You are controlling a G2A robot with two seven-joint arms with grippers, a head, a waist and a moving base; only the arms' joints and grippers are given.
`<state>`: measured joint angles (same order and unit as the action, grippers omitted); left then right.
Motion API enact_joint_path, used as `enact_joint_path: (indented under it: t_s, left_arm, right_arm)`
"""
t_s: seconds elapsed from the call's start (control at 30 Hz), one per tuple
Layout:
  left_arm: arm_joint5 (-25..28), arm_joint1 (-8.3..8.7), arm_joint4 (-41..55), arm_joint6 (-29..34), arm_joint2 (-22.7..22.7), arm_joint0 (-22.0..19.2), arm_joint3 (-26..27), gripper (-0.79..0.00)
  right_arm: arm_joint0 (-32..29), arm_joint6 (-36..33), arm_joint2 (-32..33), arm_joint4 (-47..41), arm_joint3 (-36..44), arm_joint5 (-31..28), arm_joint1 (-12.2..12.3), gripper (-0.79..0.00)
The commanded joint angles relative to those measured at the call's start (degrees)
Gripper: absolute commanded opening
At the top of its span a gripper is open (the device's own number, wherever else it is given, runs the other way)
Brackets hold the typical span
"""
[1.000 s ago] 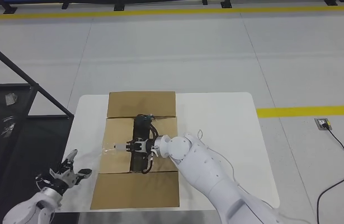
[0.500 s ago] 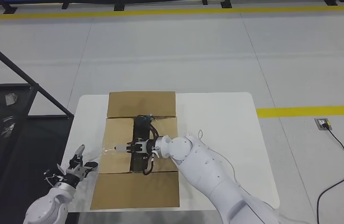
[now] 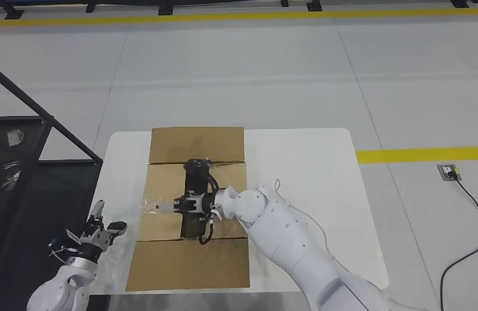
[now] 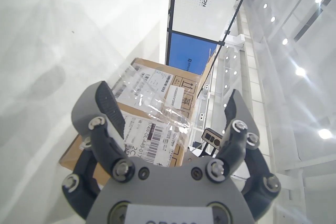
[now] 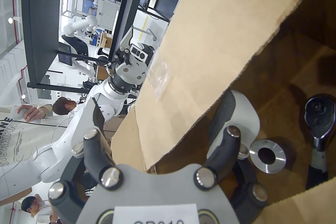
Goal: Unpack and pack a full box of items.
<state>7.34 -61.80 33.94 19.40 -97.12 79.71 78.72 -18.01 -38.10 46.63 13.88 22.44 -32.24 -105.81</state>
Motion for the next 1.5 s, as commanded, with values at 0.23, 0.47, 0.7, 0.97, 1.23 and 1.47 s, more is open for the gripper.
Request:
enact_joint_path:
  t_s: [0.23, 0.47, 0.7, 0.97, 1.23, 1.47]
  left_arm:
    - [-0.12, -0.28, -0.84, -0.23, 0.08, -0.16, 0.12, -0.299]
    - [-0.36, -0.46, -1.06, 0.14, 0.16, -0.96, -0.73, -0.413]
    - [-0.01, -0.55, -1.14, 0.74, -0.50, -0.82, -0.68, -0.511]
    - [0.50, -0.72, -0.86, 0.72, -1.23, -0.34, -0.33, -0.779]
    - [0.73, -0.90, -0.38, 1.01, -1.78, -0.37, -0.24, -0.785]
    - [0.59, -1.02, -0.56, 1.03, -2.02, -0.90, -0.98, -0.785]
  right_arm:
    - [-0.65, 0.11, 0.26, 0.93, 1.60, 0.31, 0.21, 0.000]
    - [-0.91, -0.44, 0.56, 1.04, 1.99, 0.71, 0.30, 0.000]
    - [-1.14, -1.15, 0.86, 0.78, 2.16, 1.61, 0.28, 0.000]
    - [-0.83, -2.27, 1.16, 0.28, 1.97, 2.55, 0.13, 0.000]
    - [-0.62, -3.22, 1.41, -0.36, 1.36, 3.31, -0.10, 0.000]
    - [-0.35, -3.71, 1.65, -0.75, 0.76, 4.01, -0.27, 0.000]
